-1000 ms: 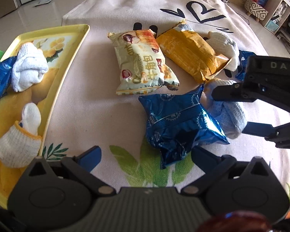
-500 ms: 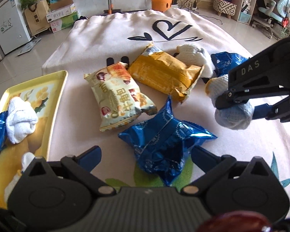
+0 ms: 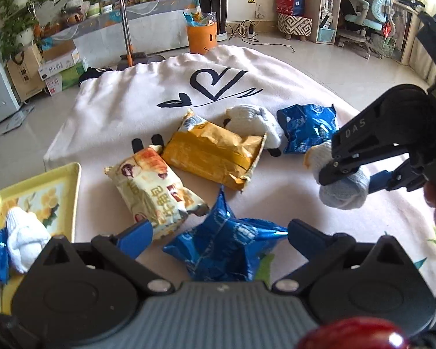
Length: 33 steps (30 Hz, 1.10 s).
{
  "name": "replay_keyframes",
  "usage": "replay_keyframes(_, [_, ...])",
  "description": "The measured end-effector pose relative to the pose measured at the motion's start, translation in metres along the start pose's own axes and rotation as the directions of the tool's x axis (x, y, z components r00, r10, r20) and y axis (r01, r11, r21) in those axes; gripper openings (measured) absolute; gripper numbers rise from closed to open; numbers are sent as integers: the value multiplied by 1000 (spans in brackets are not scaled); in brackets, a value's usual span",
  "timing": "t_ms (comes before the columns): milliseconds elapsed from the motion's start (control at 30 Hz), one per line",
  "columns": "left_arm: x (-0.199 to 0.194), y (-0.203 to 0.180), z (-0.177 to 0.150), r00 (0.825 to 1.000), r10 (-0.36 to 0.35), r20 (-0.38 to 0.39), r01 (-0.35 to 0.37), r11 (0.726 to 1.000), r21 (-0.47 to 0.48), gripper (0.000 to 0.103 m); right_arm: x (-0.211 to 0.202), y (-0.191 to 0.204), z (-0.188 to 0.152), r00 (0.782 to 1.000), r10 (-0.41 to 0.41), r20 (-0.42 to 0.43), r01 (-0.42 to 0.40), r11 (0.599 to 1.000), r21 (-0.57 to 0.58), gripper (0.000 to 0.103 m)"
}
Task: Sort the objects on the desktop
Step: 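Close right tool on a white knit sock while left tool holds blue packet, then carry blue packet with left tool while right tool carries sock toward yellow tray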
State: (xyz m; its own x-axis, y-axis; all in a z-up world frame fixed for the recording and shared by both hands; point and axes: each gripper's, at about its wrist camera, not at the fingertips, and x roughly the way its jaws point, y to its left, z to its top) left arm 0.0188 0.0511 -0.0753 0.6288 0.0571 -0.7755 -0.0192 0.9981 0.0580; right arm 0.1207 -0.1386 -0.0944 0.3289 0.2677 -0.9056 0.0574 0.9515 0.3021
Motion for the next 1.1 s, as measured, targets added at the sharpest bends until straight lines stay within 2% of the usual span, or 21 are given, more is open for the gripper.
replay_keyframes(200, [20,-1,1,1000,-12,-28,12,1000,20,102,4,-8,-4,999,7,-41,-5,999,41,46])
replay_keyframes(367, [29,-16,-6,994,-69,-87,75,995,66,102,6,-14,-3,999,10,-52,-5,997,82,46])
replay_keyframes(500, [24,-23,-11,977,-172,-130,178,983,38,102,5,-14,-1,999,4,-46,0,997,77,46])
replay_keyframes(567, [20,-26,-10,971,-197,-137,205,978,42,102,5,-14,0,999,4,-45,-1,997,71,46])
replay_keyframes(700, [17,-24,-8,984,-143,-106,148,988,41,102,4,-14,0,999,-5,-36,8,998,63,46])
replay_keyframes(800, [20,-25,-6,985,-132,-111,137,990,39,102,5,-15,0,999,1,-47,2,998,66,46])
replay_keyframes(1100, [45,-41,-10,982,-37,-187,51,997,66,102,9,-25,0,997,18,-74,-9,993,119,51])
